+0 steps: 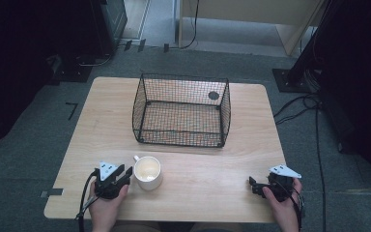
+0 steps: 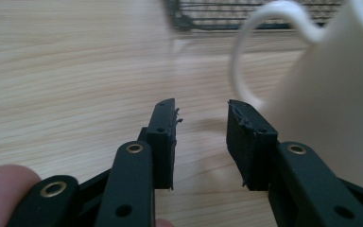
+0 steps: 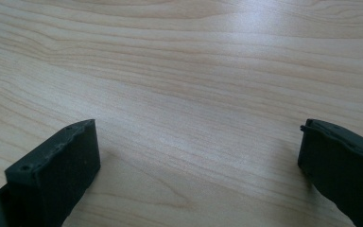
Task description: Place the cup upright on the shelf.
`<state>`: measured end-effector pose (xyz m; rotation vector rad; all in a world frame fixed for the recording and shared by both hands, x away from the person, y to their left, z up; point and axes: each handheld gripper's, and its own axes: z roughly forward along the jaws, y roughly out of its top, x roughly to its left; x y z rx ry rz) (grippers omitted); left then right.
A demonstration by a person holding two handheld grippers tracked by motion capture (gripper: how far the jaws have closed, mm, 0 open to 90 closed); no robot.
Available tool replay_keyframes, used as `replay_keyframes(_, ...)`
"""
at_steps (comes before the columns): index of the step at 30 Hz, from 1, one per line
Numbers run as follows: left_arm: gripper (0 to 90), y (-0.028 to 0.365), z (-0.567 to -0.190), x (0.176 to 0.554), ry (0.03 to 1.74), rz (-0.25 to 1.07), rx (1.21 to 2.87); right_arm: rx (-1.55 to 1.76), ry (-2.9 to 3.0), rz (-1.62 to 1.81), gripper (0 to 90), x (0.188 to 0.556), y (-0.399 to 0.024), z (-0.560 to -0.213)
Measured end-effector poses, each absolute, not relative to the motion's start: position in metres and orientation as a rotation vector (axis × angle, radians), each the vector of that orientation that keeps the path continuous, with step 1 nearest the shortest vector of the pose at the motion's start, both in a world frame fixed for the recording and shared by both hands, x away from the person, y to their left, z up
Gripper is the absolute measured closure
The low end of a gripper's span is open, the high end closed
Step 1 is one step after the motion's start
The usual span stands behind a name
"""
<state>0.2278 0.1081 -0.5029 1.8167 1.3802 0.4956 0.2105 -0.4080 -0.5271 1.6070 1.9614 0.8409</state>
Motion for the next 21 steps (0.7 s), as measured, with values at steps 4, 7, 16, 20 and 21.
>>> replay_keyframes(4, 68.4, 0.097, -0.502, 0.233, 1.368, 0.470, 1.816, 1.607, 1.961, 0.841, 0.0, 0.210, -0.408, -0.527)
replay_keyframes(7, 67.6, 0.085, -0.502, 0.236, 1.346, 0.442, 1.824, 1.606, 1.961, 0.841, 0.0, 0.210, -0.408, -0.527)
replay_keyframes(16, 65.4, 0.039, -0.507, 0.247, 1.272, 0.369, 1.863, 1.587, 1.937, 0.865, 13.0, 0.205, -0.405, -0.526)
replay_keyframes(20, 64.3, 0.020, -0.507, 0.249, 1.240, 0.346, 1.883, 1.610, 1.939, 0.942, 13.3, 0.200, -0.398, -0.522)
replay_keyframes(21, 64.0, 0.018, -0.507, 0.249, 1.235, 0.343, 1.886, 1.606, 1.950, 0.969, 13.5, 0.199, -0.395, -0.521)
